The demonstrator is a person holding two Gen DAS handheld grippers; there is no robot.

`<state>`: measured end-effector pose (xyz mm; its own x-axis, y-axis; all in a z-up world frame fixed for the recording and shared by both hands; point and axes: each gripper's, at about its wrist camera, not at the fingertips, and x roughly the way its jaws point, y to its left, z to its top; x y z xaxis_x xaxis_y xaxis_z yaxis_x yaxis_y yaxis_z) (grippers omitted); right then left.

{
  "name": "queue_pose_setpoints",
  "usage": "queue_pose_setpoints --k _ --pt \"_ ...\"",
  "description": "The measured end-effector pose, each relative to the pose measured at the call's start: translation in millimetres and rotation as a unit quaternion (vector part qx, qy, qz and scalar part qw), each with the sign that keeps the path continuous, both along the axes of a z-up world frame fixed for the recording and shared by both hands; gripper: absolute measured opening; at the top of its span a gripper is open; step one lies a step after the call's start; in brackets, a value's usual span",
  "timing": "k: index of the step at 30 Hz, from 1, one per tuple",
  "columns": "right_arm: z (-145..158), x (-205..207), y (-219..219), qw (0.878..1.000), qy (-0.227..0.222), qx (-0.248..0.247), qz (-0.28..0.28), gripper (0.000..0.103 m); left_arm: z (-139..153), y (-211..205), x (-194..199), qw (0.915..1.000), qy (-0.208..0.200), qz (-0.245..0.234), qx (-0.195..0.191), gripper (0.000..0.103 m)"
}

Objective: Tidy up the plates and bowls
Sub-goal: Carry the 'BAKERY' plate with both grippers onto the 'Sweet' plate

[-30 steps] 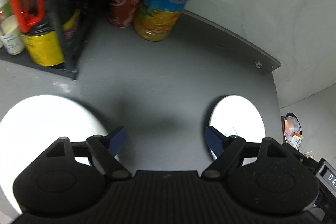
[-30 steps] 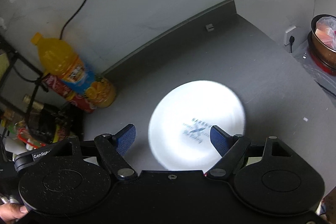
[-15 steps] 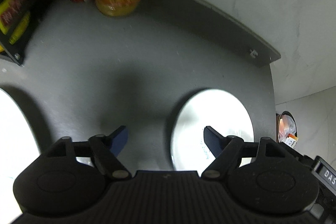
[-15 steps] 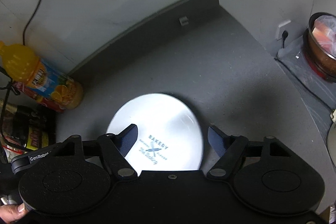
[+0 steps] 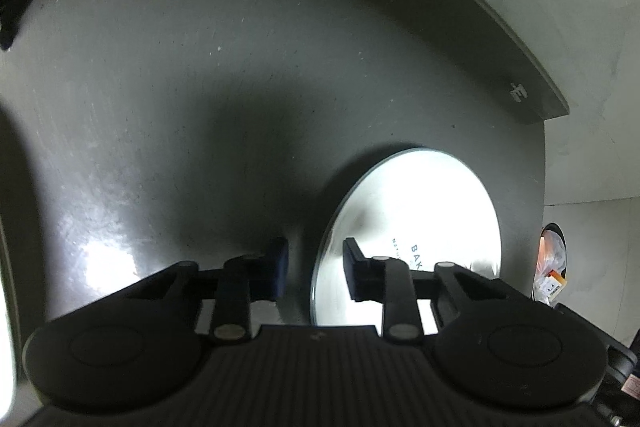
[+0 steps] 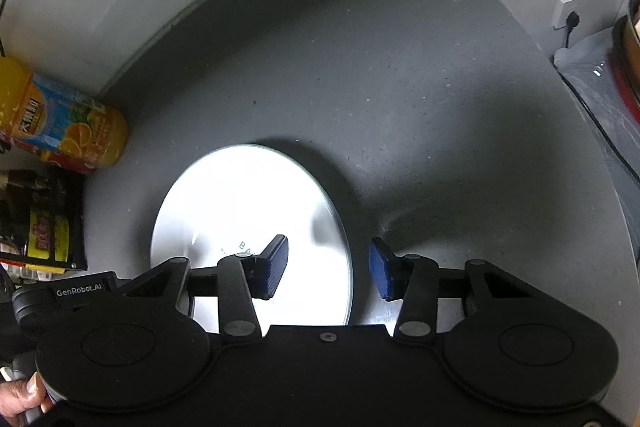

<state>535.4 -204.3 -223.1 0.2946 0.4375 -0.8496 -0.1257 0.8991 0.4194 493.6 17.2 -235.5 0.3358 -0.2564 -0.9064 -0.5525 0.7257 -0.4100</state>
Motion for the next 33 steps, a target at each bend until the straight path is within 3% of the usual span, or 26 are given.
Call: queue_pose_setpoints --k 7,12,15,24,33 --pt "-9 9 7 0.999 0.021 0.002 0.026 0.028 -8 -2 3 0.9998 0.004 0.008 -0.015 0.017" --pt "-8 13 9 0.999 0.019 -0.005 0.045 0.027 -10 -2 4 0.9996 0.003 0.016 -0.023 0.014" --pt "-8 14 9 0.998 0.009 -0.013 0.053 0.017 -10 -3 4 0.9995 0.003 0.021 -0.023 0.014" --pt "6 10 -7 0.998 -0.024 0.034 0.054 0.008 -6 -2 -1 0.9995 -0.012 0.024 -0.013 0.013" --pt "27 9 -16 0.995 -0.049 0.068 0.049 0.007 12 4 -4 0.9987 -0.037 0.034 -0.012 0.013"
